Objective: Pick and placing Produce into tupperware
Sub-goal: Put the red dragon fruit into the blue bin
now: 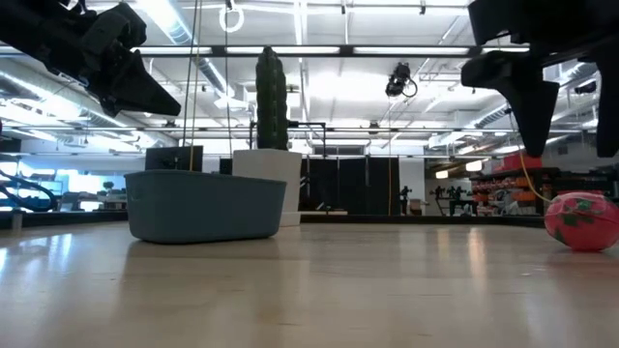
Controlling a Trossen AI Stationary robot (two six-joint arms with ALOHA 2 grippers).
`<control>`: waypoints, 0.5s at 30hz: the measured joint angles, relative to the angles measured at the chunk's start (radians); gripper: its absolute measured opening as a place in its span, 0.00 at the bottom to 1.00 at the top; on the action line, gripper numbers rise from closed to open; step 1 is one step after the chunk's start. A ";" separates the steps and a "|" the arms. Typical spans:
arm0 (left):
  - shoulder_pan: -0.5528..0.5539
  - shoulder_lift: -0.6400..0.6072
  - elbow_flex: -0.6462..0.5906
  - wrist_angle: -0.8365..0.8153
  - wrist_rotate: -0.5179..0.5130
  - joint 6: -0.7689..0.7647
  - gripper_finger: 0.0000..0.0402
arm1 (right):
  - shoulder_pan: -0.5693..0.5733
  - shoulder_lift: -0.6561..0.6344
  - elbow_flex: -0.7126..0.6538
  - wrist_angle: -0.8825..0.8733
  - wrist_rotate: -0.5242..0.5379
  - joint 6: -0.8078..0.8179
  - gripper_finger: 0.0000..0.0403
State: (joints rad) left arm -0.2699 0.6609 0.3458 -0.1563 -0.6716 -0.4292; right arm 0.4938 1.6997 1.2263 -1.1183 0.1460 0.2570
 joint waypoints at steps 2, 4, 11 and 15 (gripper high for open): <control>0.000 0.000 0.000 0.000 0.000 0.000 0.17 | 0.001 0.000 0.000 0.000 -0.014 -0.009 0.65; 0.000 0.000 0.000 0.001 0.000 0.000 0.17 | 0.001 0.004 0.000 0.000 -0.026 -0.024 0.65; 0.000 0.000 0.000 -0.008 0.000 -0.006 0.18 | -0.001 0.007 -0.015 0.020 -0.028 -0.041 0.70; 0.000 0.000 0.000 -0.017 0.000 -0.031 0.17 | -0.001 0.007 -0.039 0.020 -0.065 -0.041 0.74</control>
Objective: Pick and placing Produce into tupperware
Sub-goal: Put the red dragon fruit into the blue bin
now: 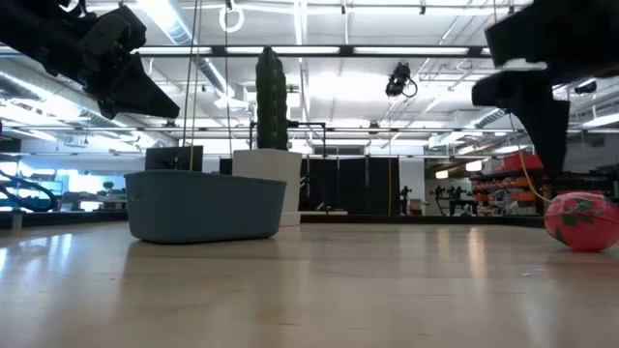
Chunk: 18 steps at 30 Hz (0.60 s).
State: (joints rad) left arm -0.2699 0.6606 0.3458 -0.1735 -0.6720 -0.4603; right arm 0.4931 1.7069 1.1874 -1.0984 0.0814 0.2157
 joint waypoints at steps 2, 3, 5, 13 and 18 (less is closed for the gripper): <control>0.000 0.000 0.000 0.000 0.000 -0.001 0.16 | 0.000 0.000 -0.021 0.001 -0.016 -0.008 0.75; 0.000 0.000 0.000 0.000 0.000 -0.001 0.16 | 0.001 0.000 -0.033 0.001 -0.014 -0.016 0.76; 0.000 0.000 0.000 0.000 0.000 -0.007 0.16 | 0.002 0.000 -0.055 0.000 -0.001 -0.049 0.76; 0.000 0.000 0.000 0.000 0.000 -0.034 0.16 | 0.001 0.000 -0.133 0.067 0.051 -0.198 0.76; 0.000 0.000 0.000 -0.001 0.000 -0.034 0.15 | 0.000 0.000 -0.186 0.148 0.052 -0.211 0.76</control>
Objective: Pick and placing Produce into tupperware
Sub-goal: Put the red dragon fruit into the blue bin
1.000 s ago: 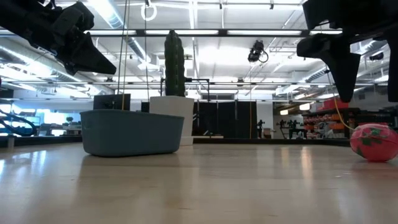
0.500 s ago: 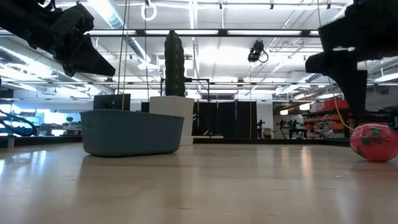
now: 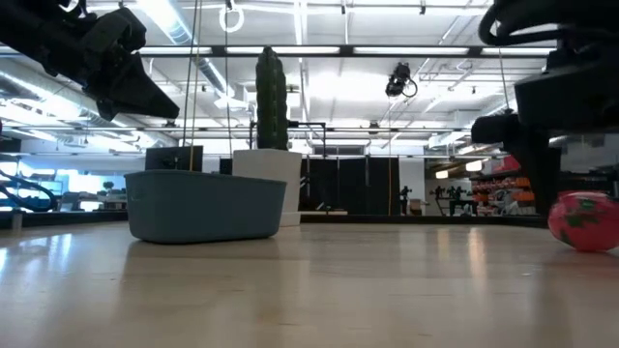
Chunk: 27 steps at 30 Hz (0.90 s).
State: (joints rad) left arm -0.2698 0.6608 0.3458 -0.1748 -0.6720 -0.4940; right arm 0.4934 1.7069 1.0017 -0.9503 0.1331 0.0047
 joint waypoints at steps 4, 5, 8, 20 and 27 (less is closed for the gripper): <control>0.000 0.000 0.000 -0.004 0.000 0.000 0.16 | -0.005 0.000 -0.042 0.083 0.001 -0.007 0.76; 0.000 0.000 0.000 -0.004 0.000 0.000 0.16 | -0.008 0.000 -0.053 0.096 0.000 -0.006 0.75; 0.000 0.000 0.000 -0.004 0.000 -0.001 0.17 | -0.009 0.000 -0.078 0.115 0.003 -0.007 0.74; 0.000 0.000 0.000 -0.004 0.000 -0.001 0.15 | -0.010 0.001 -0.063 0.135 0.014 0.029 0.55; 0.000 0.000 0.000 -0.004 0.000 0.004 0.15 | -0.009 0.001 -0.018 0.177 0.045 0.023 0.59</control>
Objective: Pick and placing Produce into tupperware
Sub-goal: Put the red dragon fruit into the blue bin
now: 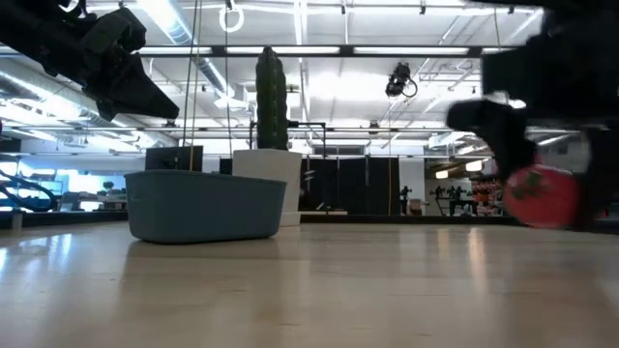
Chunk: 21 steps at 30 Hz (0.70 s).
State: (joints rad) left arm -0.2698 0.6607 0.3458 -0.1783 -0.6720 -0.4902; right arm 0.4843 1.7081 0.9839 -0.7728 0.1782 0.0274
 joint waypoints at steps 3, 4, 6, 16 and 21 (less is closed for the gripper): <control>0.000 0.000 0.000 0.000 0.000 0.001 0.14 | -0.012 0.000 0.036 0.042 0.047 -0.028 0.60; 0.000 0.000 0.000 0.000 0.000 0.001 0.14 | -0.022 0.000 0.047 0.066 0.053 -0.034 0.59; 0.000 0.000 0.000 0.000 0.000 0.001 0.14 | -0.049 0.000 0.063 0.125 0.054 -0.047 0.57; 0.000 0.000 0.000 0.000 0.000 0.004 0.15 | -0.262 0.000 0.075 0.589 0.085 -0.133 0.60; 0.000 0.000 0.000 0.000 0.000 0.004 0.14 | -0.382 0.000 0.076 0.794 0.014 -0.096 0.59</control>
State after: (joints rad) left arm -0.2695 0.6605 0.3458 -0.1783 -0.6720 -0.4862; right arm 0.1019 1.7077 1.0595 0.0214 0.1925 -0.0690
